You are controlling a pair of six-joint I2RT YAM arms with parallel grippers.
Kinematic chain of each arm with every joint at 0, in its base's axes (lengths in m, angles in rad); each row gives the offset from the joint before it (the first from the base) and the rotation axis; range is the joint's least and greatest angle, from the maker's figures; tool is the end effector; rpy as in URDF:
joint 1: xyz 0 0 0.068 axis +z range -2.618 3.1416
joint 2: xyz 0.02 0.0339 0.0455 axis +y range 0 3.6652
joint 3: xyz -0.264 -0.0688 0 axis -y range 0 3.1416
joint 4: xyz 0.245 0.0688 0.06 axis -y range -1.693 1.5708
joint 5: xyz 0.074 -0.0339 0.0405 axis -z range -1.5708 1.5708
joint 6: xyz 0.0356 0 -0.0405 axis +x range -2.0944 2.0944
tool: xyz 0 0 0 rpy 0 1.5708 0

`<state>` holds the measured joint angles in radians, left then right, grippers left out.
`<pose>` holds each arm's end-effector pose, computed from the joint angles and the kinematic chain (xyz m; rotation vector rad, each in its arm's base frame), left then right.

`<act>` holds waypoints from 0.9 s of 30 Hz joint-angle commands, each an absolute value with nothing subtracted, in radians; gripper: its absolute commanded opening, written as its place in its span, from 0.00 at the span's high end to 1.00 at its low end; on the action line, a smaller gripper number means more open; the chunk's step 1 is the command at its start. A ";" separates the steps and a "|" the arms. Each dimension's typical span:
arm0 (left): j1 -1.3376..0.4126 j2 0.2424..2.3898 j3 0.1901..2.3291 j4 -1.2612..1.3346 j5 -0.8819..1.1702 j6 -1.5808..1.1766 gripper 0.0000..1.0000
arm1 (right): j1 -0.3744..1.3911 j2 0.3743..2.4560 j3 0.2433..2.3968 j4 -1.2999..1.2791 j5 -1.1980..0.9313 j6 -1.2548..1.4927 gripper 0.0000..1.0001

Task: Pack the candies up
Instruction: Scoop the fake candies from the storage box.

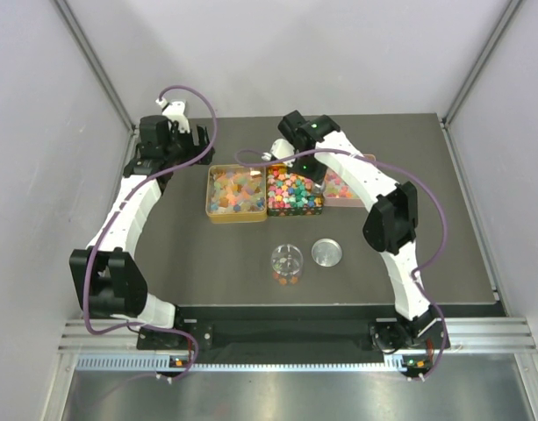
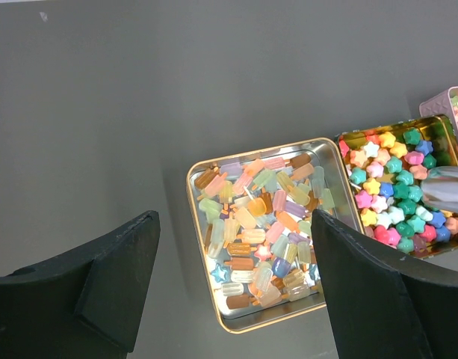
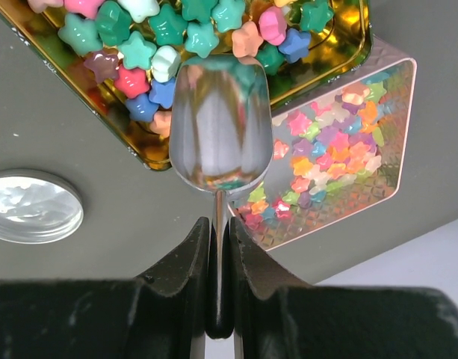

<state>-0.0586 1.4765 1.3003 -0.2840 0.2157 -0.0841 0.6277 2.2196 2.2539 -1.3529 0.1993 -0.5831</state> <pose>0.3433 -0.0278 0.3441 0.1104 2.0303 -0.3088 0.3679 0.2583 0.2868 -1.6048 2.3827 -0.2790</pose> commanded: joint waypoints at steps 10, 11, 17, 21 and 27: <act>-0.048 1.447 1.296 -0.227 0.233 -0.120 0.13 | 0.638 2.135 2.040 -1.473 0.121 -0.710 1.00; -0.048 1.447 1.293 -0.224 0.236 -0.123 0.13 | 0.637 2.131 2.011 -1.473 0.124 -0.712 1.00; -0.048 1.439 1.282 -0.216 0.252 -0.132 0.13 | 0.629 2.109 1.925 -1.474 0.121 -0.726 1.00; -0.048 1.431 1.275 -0.219 0.245 -0.127 0.13 | 0.623 2.152 1.989 -1.473 0.132 -0.710 1.00; -0.046 1.419 1.264 -0.221 0.253 -0.135 0.13 | 0.623 2.198 2.069 -1.473 0.172 -0.716 1.00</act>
<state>-0.0528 1.4742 1.2724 -0.2699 0.2356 -0.1272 0.6243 2.1590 2.0083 -1.3243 0.1852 -0.7059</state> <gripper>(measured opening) 0.866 0.120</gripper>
